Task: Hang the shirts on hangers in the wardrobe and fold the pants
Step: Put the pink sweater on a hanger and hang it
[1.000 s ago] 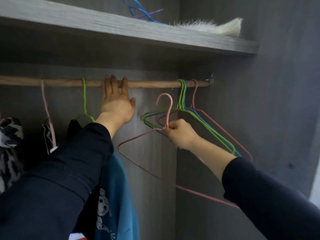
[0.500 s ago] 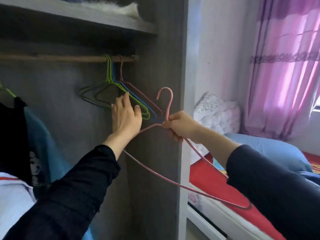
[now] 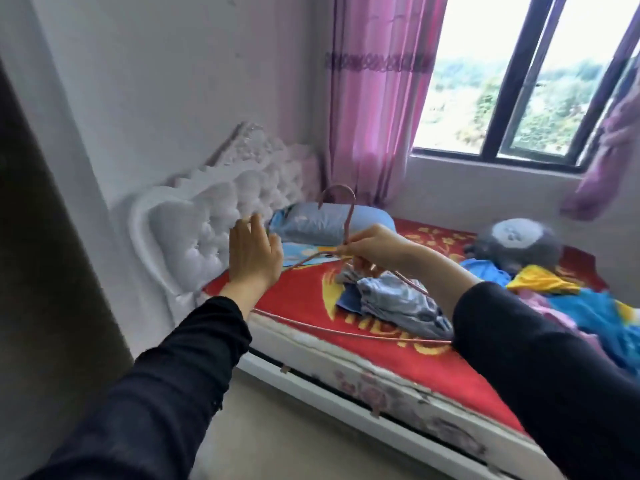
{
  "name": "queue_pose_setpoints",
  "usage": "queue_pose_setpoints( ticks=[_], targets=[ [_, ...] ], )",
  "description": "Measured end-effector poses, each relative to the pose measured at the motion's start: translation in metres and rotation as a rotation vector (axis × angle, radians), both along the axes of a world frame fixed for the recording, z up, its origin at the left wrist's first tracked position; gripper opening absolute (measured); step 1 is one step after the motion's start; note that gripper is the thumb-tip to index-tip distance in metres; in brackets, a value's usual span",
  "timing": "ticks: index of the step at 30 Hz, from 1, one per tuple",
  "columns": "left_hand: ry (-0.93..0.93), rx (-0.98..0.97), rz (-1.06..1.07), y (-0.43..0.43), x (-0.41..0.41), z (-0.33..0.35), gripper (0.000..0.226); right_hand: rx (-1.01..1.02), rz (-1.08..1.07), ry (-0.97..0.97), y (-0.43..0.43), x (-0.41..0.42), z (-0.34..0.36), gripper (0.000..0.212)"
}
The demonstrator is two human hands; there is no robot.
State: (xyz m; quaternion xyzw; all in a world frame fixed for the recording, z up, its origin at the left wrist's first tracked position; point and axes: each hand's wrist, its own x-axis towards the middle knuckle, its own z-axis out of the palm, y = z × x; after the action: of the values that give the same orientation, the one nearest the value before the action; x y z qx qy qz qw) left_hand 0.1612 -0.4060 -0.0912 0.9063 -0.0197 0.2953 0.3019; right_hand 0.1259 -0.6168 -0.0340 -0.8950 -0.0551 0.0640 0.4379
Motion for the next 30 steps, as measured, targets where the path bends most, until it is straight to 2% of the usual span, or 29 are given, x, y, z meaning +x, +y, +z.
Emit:
queue_pose_setpoints(
  ticks=[4, 8, 16, 24, 30],
  targets=[
    [0.127, 0.067, -0.152, -0.112, 0.024, -0.033, 0.046, -0.018, -0.165, 0.031, -0.106, -0.002, -0.038, 0.016],
    [0.192, 0.111, -0.304, -0.229, 0.051, -0.058, 0.047, -0.017, -0.346, 0.075, -0.208, 0.004, -0.073, 0.022],
    [0.294, 0.256, -0.589, -0.452, 0.123, -0.108, 0.049, -0.079, -0.612, 0.154, -0.403, 0.038, -0.119, 0.016],
    [0.395, 0.34, -0.789, -0.631, 0.17, -0.15, 0.044, -0.056, -0.869, 0.141, -0.571, 0.063, -0.154, 0.017],
    [0.463, 0.373, -0.814, -0.739, 0.205, -0.189, 0.041, -0.052, -0.964, 0.154, -0.68, 0.095, -0.191, 0.016]
  ],
)
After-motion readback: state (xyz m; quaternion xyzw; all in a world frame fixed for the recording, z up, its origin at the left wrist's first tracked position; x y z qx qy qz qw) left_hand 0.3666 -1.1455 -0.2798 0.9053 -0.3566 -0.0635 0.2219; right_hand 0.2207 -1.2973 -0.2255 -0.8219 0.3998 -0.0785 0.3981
